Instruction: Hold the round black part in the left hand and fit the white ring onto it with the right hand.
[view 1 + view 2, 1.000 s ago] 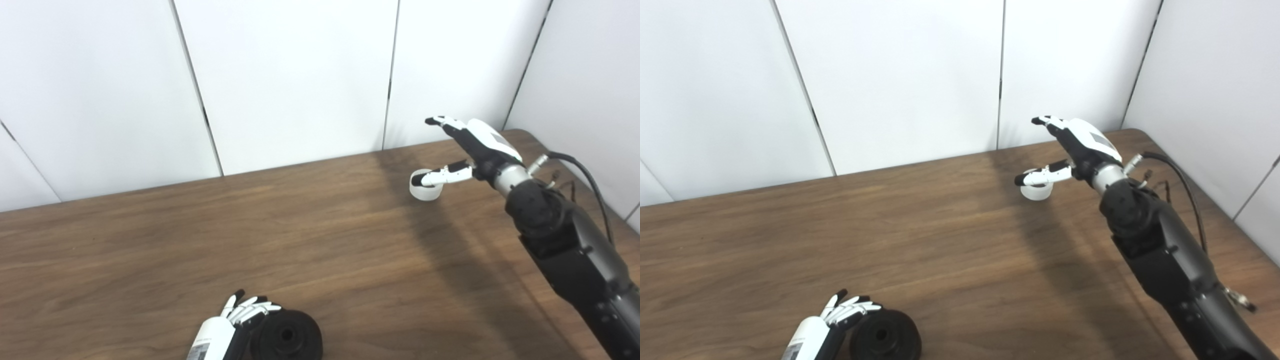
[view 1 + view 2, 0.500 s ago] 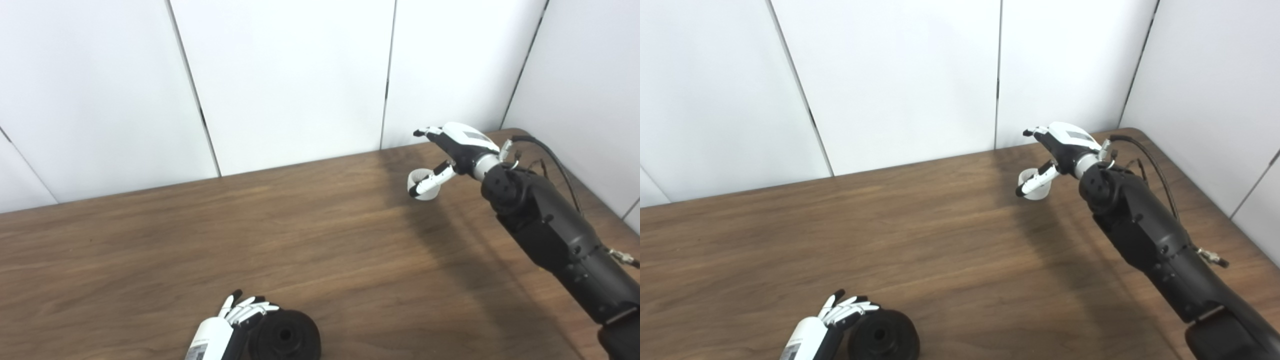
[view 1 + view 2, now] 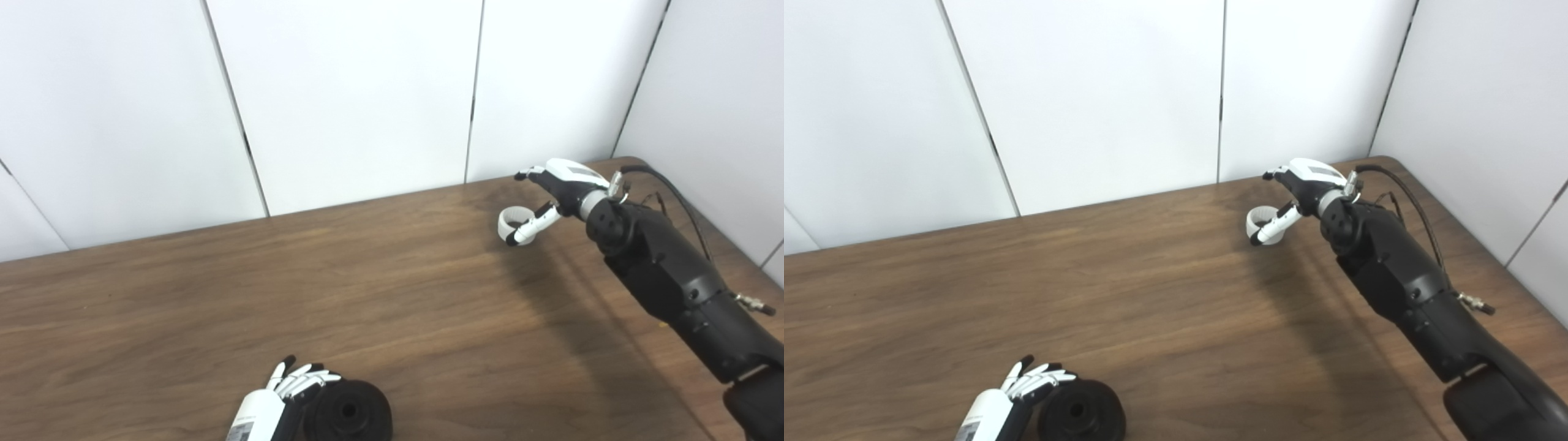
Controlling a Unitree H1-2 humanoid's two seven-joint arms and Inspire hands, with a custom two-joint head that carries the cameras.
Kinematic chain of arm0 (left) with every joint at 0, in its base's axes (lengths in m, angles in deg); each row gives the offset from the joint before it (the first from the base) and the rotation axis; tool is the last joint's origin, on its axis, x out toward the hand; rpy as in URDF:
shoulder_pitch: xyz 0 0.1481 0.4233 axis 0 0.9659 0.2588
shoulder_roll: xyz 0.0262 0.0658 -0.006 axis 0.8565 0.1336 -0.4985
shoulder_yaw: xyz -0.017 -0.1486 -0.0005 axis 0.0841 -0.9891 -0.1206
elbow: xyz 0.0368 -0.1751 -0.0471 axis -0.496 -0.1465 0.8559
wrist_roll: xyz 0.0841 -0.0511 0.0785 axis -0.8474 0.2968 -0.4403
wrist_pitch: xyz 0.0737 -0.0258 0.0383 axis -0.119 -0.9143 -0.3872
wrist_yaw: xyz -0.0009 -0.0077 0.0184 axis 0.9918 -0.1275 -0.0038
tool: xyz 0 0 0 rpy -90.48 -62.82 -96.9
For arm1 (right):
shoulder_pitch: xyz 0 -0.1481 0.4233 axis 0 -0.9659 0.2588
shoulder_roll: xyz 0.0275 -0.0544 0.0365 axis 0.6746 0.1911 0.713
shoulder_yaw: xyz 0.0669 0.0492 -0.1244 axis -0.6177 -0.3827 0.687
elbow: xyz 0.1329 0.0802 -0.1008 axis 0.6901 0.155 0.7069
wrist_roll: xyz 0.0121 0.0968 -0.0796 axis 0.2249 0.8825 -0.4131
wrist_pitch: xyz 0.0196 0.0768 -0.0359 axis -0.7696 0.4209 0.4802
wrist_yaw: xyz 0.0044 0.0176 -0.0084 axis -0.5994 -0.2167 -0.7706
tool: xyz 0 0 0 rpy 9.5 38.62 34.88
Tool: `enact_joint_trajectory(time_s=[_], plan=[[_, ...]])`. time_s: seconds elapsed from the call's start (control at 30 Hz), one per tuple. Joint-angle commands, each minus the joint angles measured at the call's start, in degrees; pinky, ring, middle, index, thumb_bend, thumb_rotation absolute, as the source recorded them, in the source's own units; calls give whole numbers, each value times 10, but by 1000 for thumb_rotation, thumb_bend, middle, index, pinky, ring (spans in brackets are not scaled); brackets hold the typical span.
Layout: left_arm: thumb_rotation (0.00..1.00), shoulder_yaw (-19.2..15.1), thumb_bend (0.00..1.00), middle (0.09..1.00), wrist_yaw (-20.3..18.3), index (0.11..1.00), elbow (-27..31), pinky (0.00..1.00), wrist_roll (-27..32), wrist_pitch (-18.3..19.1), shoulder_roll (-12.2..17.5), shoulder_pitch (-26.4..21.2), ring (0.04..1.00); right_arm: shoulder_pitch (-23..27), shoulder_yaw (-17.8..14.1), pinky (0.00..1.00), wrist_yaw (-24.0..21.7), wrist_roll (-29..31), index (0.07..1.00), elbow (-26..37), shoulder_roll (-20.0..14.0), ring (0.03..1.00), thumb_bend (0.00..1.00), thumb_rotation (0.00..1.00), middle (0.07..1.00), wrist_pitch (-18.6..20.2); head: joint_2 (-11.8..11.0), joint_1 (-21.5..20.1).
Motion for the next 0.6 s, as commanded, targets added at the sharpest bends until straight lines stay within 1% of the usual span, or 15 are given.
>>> enact_joint_trajectory(time_s=[0.0, 0.13, 0.3, 0.4, 0.57], plan=[[54, 3, 524, 782, -10, 484, -51, 1000, -20, 34, 12, 40, 870, 36, -13, 973, 17, -13, 883, 2, -7, 999, 988, 382, 966, 3, 1, -1], [54, 1, 524, 779, -8, 484, -49, 995, -23, 31, 14, 44, 867, 38, -18, 952, 17, -24, 863, -15, 3, 997, 984, 393, 955, 3, 6, -2], [54, -2, 524, 781, -13, 484, -43, 1000, -20, 34, 13, 46, 873, 41, -10, 945, 16, -32, 837, -33, 7, 996, 979, 400, 954, 2, 7, 0], [54, -1, 524, 781, -9, 484, -46, 1000, -21, 30, 12, 46, 874, 40, -5, 947, 19, -32, 823, -41, 8, 993, 976, 398, 953, 0, 8, 5], [56, 0, 523, 775, 2, 484, -47, 1000, -22, 20, 11, 46, 871, 37, -2, 960, 29, -23, 820, -53, 12, 1000, 947, 339, 953, -10, 9, 9]])
